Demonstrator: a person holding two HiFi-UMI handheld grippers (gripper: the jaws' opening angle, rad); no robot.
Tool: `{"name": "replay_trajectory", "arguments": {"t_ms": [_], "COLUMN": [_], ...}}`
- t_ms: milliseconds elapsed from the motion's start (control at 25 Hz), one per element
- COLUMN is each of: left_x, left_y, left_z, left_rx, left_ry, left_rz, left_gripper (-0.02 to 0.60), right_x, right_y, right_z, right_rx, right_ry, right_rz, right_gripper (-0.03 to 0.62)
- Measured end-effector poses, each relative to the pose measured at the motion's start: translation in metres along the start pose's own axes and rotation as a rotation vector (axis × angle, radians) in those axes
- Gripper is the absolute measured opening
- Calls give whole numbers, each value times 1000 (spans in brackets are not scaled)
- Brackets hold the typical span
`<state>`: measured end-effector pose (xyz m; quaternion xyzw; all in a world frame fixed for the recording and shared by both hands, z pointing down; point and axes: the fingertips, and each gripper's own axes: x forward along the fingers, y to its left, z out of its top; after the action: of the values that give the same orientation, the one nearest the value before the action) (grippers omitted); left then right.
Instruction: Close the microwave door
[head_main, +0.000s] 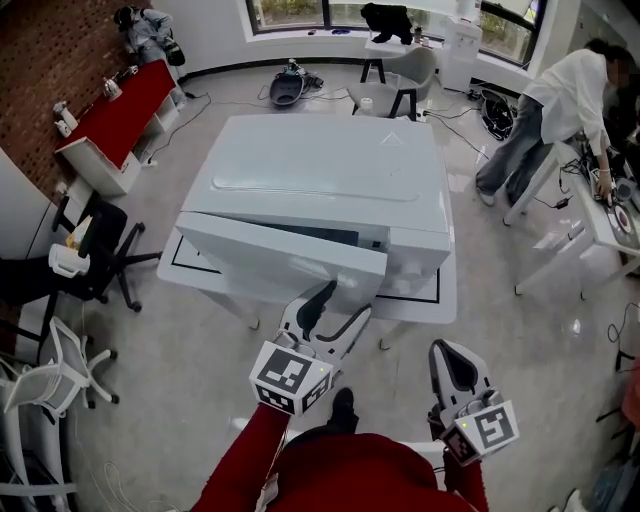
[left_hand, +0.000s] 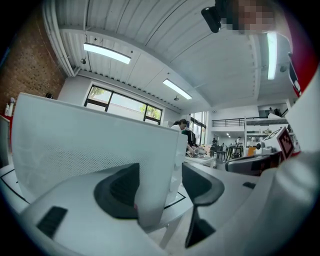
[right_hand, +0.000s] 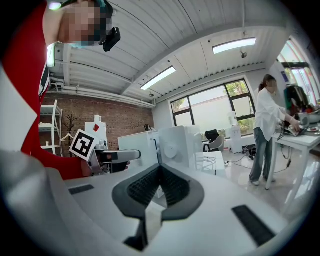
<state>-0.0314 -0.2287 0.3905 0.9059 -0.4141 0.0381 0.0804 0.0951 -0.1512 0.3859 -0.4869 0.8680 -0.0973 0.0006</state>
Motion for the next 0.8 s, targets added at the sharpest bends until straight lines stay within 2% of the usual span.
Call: {"name": "replay_trajectory", "arguments": {"t_ms": [240, 280, 440, 640, 800], "left_x": [18, 18, 17, 16, 15], "left_y": [12, 14, 18, 30, 34], "left_z": [10, 10, 11, 10, 10], "left_rx": [-27, -33, -43, -46, -30], "left_ry": [-22, -26, -32, -24, -13], "left_rz": [32, 39, 67, 157, 209], "left_gripper": [275, 243, 221, 118, 80], "right_x": [0, 1, 1, 1, 2], "right_y": [-3, -3, -6, -7, -9], "right_z": [-1, 0, 1, 1, 1], "right_rx": [4, 5, 7, 8, 10], "right_ry": [0, 0, -1, -3, -3], "right_rz": [-3, -4, -9, -11, -11], "right_gripper": [12, 12, 12, 12, 12]}}
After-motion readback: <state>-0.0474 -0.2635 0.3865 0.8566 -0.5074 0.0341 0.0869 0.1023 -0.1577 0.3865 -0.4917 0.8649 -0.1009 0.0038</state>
